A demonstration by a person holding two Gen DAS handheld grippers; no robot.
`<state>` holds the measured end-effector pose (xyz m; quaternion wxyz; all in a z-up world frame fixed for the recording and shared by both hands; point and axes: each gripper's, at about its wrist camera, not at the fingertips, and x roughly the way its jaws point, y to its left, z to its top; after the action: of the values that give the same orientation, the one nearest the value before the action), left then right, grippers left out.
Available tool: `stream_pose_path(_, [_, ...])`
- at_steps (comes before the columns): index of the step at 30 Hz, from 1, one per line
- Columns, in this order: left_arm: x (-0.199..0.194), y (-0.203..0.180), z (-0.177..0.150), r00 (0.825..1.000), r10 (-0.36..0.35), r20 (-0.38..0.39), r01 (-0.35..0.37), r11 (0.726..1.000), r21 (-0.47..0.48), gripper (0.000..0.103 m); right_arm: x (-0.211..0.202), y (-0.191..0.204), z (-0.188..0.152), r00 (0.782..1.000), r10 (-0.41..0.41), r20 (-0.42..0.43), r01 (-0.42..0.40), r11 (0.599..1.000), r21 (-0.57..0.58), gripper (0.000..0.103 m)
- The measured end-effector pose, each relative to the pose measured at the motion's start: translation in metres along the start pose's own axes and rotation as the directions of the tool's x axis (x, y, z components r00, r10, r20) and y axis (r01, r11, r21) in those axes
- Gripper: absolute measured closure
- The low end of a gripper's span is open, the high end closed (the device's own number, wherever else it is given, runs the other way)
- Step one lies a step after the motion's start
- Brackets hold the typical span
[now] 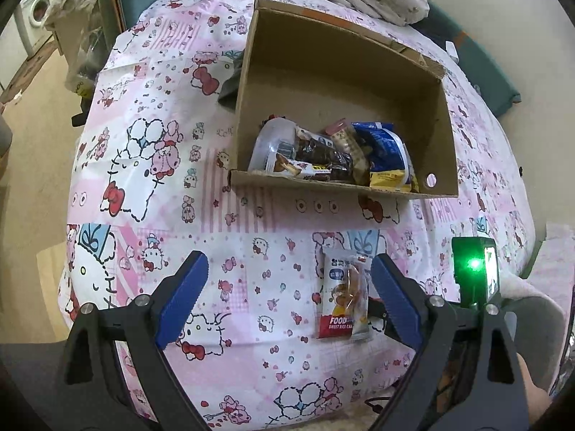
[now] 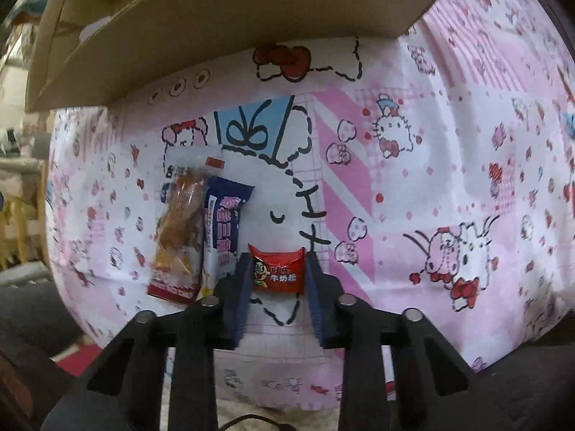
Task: Organize snacks
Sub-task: 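Grasp the white 'FOOD' rice-cake bag with left tool while right grasps the small red packet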
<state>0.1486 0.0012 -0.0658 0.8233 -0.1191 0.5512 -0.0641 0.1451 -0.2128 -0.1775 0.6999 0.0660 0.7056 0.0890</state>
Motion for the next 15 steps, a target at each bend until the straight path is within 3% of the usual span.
stream_pose_path(3, [0.000, 0.000, 0.000, 1.000, 0.005, -0.001, -0.005, 1.000, -0.008, 0.013, -0.001, 0.002, -0.002, 1.000, -0.001, 0.009, 0.001, 1.000, -0.003, 0.078])
stream_pose_path(7, [0.005, 0.001, -0.003, 1.000, 0.015, -0.019, -0.015, 1.000, -0.013, 0.013, -0.011, -0.014, -0.004, 0.996, 0.079, 0.030, -0.081, 0.994, 0.078, 0.079])
stream_pose_path(11, [0.018, -0.002, -0.007, 0.998, 0.034, -0.057, -0.034, 0.999, -0.003, 0.014, -0.044, -0.035, -0.006, 0.979, 0.148, 0.137, -0.168, 0.976, 0.142, 0.079])
stream_pose_path(15, [0.042, -0.015, -0.012, 0.992, 0.032, -0.126, -0.032, 0.999, 0.003, 0.035, -0.077, -0.049, -0.006, 0.940, 0.214, 0.267, -0.269, 0.945, 0.187, 0.079])
